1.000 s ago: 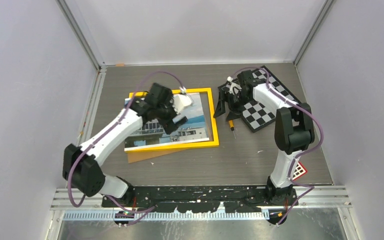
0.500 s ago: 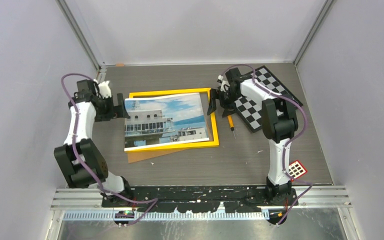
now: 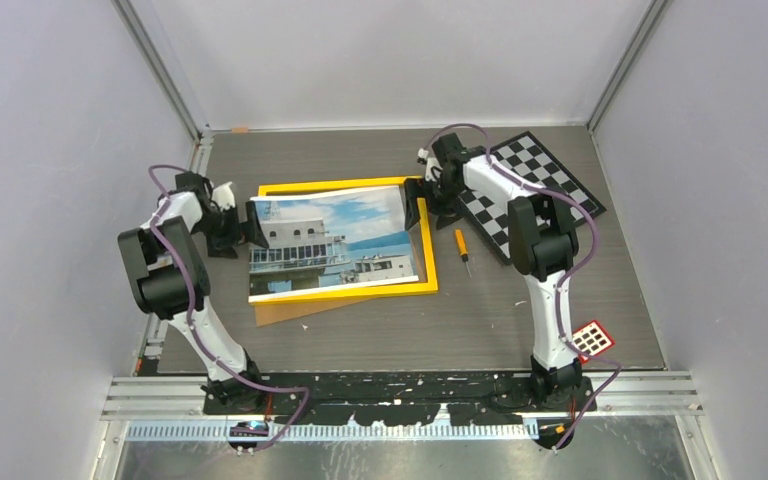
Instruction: Take the photo out of the frame
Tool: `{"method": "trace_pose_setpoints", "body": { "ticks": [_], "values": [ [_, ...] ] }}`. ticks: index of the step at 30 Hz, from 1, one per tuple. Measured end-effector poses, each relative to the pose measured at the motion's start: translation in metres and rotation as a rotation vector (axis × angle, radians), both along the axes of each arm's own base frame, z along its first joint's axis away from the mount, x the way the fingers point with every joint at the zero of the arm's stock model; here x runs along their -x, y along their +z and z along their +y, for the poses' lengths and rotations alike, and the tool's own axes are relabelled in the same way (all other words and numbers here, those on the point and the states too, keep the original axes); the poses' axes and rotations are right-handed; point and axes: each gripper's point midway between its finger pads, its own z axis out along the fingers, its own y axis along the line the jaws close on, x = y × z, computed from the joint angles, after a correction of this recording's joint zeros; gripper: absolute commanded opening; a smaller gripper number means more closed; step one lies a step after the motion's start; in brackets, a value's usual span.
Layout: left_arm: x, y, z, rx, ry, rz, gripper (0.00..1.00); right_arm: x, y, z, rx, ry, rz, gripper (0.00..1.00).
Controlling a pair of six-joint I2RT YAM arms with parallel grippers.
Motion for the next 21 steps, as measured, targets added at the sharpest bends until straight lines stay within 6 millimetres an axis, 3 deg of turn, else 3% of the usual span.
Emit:
{"method": "trace_pose_setpoints", "body": {
  "ticks": [6, 12, 21],
  "values": [
    [-0.020, 0.003, -0.018, 0.100, -0.032, -0.042, 1.00, 0.003, -0.001, 0.018, 0.009, 0.071, -0.028, 0.99],
    [-0.026, 0.005, -0.045, 0.134, -0.104, -0.060, 1.00, 0.005, 0.000, 0.029, -0.006, 0.101, -0.026, 0.99],
    [-0.026, 0.002, -0.048, 0.087, -0.130, -0.053, 1.00, 0.006, -0.002, 0.030, 0.043, 0.140, -0.038, 1.00]
  ]
}}
